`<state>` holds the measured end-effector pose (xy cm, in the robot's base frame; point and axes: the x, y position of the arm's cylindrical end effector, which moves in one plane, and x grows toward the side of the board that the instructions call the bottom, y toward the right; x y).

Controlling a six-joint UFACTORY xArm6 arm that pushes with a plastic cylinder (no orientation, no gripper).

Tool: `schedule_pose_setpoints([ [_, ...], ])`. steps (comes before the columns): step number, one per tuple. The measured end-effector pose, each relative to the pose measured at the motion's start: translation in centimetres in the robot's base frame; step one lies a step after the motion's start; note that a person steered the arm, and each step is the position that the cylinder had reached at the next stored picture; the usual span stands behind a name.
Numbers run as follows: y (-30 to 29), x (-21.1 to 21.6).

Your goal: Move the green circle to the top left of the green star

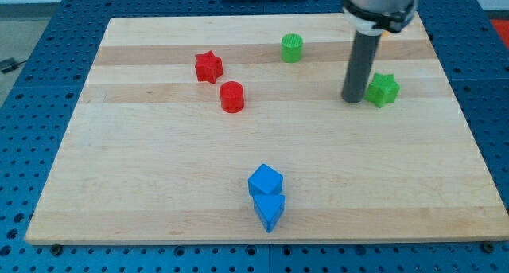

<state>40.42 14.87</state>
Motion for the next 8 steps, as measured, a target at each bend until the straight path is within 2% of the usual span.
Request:
schedule_pose_setpoints([
  [2,3.8,0.1],
  [3,-1.1,0.2],
  [5,-12.4,-3.6],
  [6,-16.4,-6.9],
  [7,-17.9,-10.3],
  [8,-15.0,-12.4],
])
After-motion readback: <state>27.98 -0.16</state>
